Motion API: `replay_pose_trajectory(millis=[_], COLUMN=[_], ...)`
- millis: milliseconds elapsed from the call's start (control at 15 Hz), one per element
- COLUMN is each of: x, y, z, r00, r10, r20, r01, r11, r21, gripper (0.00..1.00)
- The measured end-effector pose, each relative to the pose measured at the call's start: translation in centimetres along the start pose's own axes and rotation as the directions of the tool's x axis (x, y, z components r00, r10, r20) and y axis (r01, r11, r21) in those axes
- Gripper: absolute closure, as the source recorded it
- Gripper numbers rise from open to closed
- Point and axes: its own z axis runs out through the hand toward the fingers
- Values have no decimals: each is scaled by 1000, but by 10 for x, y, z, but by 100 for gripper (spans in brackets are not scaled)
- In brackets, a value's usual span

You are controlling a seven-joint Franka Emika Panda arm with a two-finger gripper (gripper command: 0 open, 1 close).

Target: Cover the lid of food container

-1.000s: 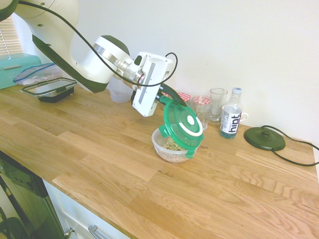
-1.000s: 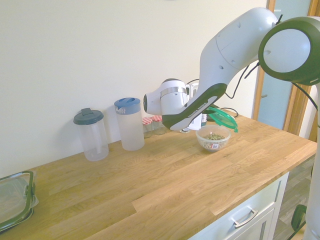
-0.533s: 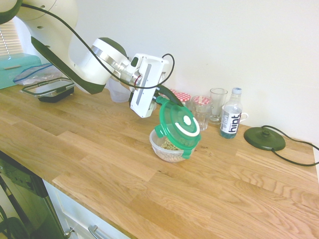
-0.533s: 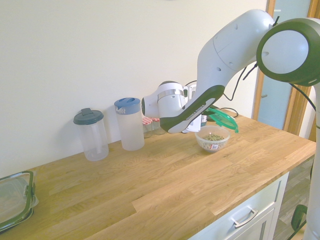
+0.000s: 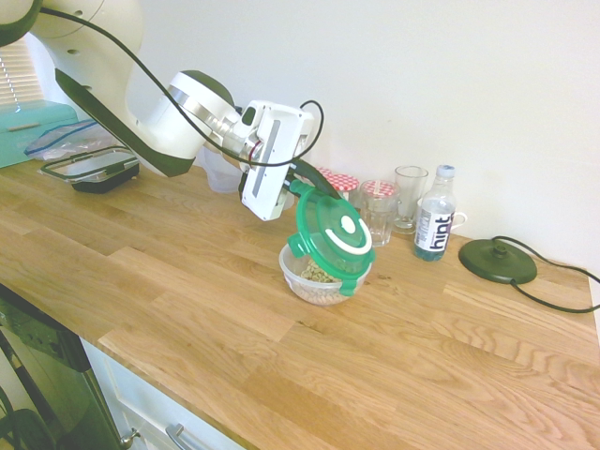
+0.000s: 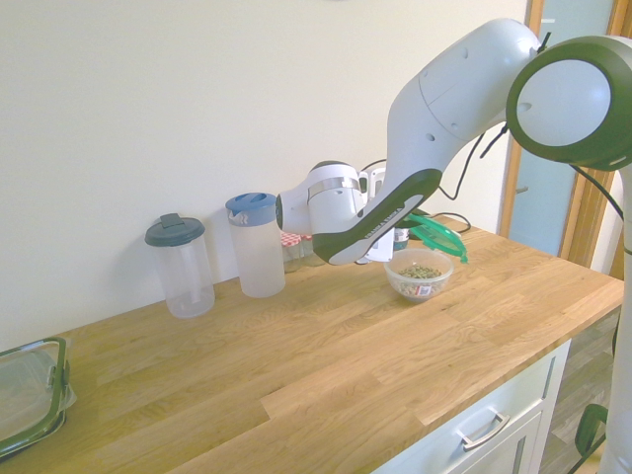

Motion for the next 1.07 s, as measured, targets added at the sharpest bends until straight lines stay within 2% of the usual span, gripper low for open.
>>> replay_pose_trajectory(millis=[600,667,1067], x=[-1,-2,-3], y=[-1,-3,-13], z=[-4,-4,-16], r00=[1000,1000,1000], r10=[-1,-3,-11], r20=[-2,-3,-18], r01=[1,3,11], r11=[1000,1000,1000], r21=[-2,-1,20], gripper=[100,0,0])
